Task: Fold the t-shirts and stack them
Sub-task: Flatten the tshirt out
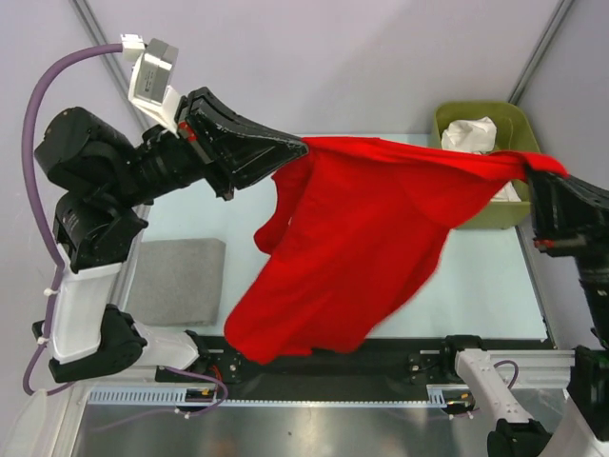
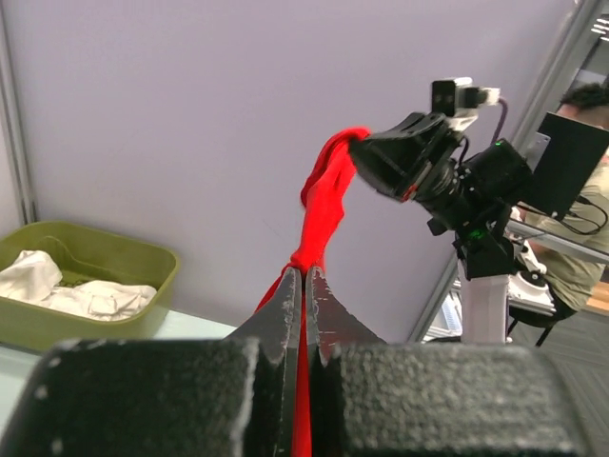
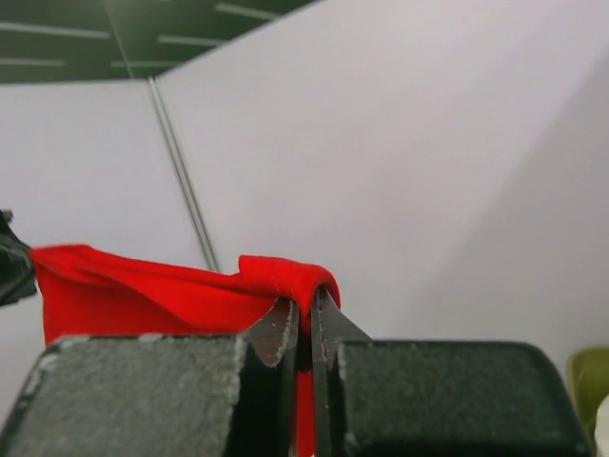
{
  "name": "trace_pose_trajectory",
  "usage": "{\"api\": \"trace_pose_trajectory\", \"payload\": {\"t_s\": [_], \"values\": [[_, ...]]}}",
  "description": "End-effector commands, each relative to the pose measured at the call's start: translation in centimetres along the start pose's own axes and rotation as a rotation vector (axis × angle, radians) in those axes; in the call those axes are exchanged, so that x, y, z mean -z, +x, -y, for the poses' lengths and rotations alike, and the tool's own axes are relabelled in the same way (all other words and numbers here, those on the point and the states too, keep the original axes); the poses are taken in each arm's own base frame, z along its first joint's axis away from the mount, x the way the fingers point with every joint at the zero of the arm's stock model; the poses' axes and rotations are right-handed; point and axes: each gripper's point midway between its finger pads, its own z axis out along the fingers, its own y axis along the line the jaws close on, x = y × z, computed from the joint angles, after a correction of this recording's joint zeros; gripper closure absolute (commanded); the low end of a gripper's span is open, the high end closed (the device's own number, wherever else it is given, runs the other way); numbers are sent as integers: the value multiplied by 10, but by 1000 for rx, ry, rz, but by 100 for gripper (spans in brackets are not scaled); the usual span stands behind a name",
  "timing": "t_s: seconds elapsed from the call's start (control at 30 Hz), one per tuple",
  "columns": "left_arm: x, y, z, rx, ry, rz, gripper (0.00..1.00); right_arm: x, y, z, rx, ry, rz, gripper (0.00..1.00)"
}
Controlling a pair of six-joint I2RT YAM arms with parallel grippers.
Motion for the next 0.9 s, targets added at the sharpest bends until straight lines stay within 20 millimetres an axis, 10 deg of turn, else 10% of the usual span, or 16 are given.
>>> {"api": "trace_pose_trajectory", "payload": {"t_s": [0.0, 0.13, 0.33, 0.53, 0.73, 0.87], "values": [[20, -32, 31, -38, 64, 86, 100, -9, -34, 19, 33, 120, 124, 100], [31, -29, 8, -57, -87, 87, 100, -27, -47, 25, 39, 137, 166, 100], [68, 21, -88, -80, -584, -18, 100, -102, 11, 70, -31, 106, 111, 100], [116, 123, -199, -35, -1040, -249, 100, -198, 139, 129, -49, 65, -31, 100], [197, 187, -311, 57, -1385, -441, 99, -269, 304, 186, -46, 149, -290, 100], [223, 195, -371, 42, -1479, -424, 100, -299, 376, 211, 7, 207, -365, 100]]}}
